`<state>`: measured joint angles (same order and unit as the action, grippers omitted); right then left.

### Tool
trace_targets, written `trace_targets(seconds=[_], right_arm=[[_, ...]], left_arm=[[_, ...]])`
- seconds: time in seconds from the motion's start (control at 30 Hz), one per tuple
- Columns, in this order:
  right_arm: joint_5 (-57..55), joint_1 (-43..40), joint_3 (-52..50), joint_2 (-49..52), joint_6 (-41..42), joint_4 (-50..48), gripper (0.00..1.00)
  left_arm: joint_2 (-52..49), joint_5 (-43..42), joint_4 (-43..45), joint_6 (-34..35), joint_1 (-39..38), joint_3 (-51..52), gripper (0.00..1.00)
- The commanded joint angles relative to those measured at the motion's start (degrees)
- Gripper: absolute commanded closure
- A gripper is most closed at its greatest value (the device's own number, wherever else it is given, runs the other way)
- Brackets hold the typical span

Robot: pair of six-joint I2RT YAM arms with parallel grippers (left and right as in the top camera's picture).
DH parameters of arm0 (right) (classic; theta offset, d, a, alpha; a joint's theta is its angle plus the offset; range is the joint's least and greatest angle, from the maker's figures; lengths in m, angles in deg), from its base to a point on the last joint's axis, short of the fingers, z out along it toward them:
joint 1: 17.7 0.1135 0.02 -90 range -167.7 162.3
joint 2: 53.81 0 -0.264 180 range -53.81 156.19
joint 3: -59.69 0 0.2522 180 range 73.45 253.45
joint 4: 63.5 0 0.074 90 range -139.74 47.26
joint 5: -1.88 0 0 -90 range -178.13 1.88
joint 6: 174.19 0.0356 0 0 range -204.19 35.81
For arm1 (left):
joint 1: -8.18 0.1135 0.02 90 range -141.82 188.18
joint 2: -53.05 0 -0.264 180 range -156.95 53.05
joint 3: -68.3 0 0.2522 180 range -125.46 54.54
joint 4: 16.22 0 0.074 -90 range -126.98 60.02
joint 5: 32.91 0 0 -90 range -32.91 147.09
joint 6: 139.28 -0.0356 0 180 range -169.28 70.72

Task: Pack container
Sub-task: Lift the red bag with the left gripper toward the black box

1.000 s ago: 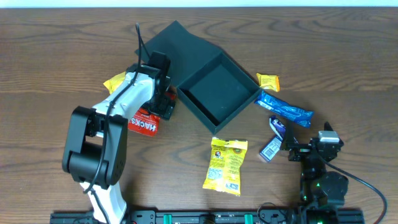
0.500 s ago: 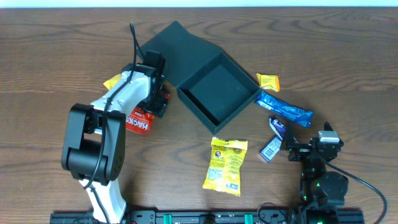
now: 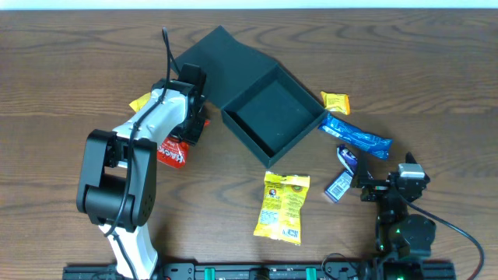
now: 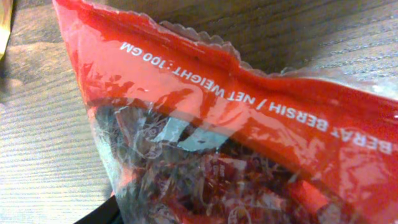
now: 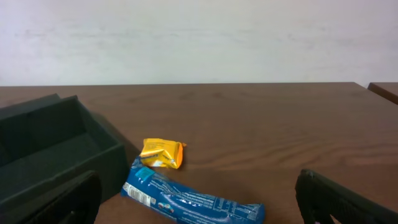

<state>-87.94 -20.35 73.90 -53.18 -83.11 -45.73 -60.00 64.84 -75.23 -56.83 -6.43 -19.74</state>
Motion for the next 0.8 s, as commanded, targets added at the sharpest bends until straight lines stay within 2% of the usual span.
trace_targets(seconds=[0.0, 0.03, 0.23, 0.6, 0.77], right_arm=[[0.04, 0.44, -0.13, -0.33, 0.81, 0.26, 0.01], [0.04, 0.44, -0.13, -0.33, 0.81, 0.26, 0.01], [0.04, 0.44, -0.13, -0.33, 0.81, 0.26, 0.01], [0.04, 0.44, -0.13, -0.33, 0.81, 0.26, 0.01], [0.04, 0.44, -0.13, -0.33, 0.81, 0.26, 0.01]], left_arm=[[-1.27, -0.7, -0.79, -0.22, 0.33, 0.74, 0.57], [-1.27, -0.68, -0.79, -0.2, 0.33, 0.74, 0.65], [-1.25, 0.81, -0.92, -0.2, 0.33, 0.72, 0.64], [-0.26, 0.85, -2.19, -0.28, 0.28, 0.46, 0.69], [2.45, 0.83, -4.55, -3.56, 0.22, -0.5, 0.72]])
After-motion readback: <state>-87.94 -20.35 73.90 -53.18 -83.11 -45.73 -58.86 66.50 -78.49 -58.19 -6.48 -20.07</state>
